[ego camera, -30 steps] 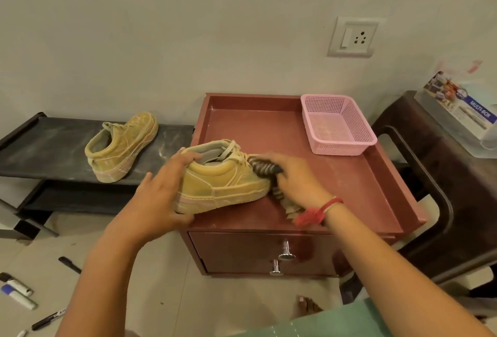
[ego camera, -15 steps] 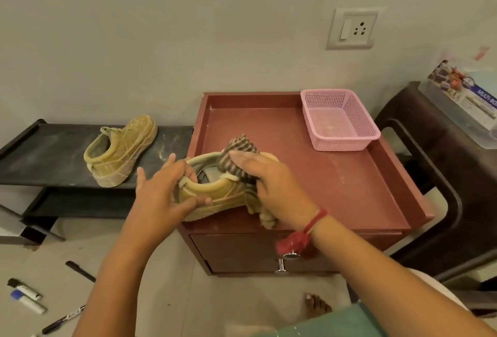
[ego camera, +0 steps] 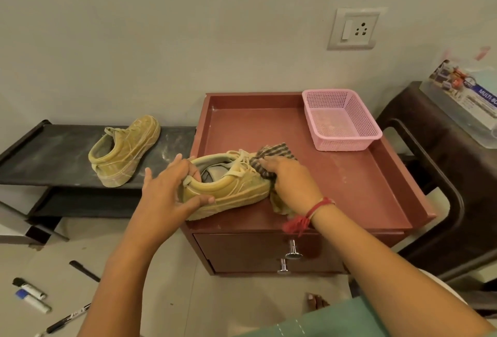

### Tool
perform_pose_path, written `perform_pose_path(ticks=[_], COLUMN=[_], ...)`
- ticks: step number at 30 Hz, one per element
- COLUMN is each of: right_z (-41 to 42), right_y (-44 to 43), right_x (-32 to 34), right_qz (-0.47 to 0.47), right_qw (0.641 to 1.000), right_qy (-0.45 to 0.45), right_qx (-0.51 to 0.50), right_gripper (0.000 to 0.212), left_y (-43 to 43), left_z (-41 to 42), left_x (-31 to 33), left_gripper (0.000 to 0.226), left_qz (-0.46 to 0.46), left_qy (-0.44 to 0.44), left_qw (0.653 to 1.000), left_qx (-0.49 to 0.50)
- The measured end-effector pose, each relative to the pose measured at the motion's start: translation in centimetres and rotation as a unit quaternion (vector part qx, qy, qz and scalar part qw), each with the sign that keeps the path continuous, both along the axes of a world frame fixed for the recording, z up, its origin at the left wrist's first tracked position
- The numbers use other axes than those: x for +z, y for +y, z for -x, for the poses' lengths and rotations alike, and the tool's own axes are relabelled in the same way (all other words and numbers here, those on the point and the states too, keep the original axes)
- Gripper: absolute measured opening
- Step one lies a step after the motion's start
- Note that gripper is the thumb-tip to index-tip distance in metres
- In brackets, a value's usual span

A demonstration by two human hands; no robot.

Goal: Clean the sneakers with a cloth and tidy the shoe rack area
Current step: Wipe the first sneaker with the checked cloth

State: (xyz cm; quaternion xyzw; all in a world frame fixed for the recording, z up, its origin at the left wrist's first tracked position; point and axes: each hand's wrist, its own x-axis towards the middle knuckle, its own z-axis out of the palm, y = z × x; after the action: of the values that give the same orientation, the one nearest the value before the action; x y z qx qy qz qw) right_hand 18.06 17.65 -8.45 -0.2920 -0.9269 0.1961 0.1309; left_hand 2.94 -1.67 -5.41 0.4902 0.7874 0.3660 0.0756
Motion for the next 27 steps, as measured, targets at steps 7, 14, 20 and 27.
perform_pose_path(ticks=[7,14,20,27], right_z=[-0.1,-2.6,-1.0,-0.2], right_y=[-2.4,3.4,1.1,1.8], right_x=[0.2,1.6,-0.2,-2.0], right_qz=[-0.008,-0.053,-0.014,-0.024], right_qw=[0.996,0.99,0.998,0.997], right_qy=[0.055,0.076,-0.005,0.034], right_qx=[0.065,-0.108,0.054,-0.067], right_gripper=[0.072,0.064,0.052,0.048], left_y=[0.2,0.1,0.3,0.4], left_z=[0.0,0.2,0.2,0.0], left_x=[0.0,0.0,0.1,0.0], left_gripper=[0.033,0.033,0.032,0.033], left_qz=[0.005,0.002,0.003,-0.01], left_qy=[-0.002,-0.007,-0.007,-0.021], left_qw=[1.0,1.0,1.0,1.0], left_qx=[0.006,0.003,-0.001,-0.001])
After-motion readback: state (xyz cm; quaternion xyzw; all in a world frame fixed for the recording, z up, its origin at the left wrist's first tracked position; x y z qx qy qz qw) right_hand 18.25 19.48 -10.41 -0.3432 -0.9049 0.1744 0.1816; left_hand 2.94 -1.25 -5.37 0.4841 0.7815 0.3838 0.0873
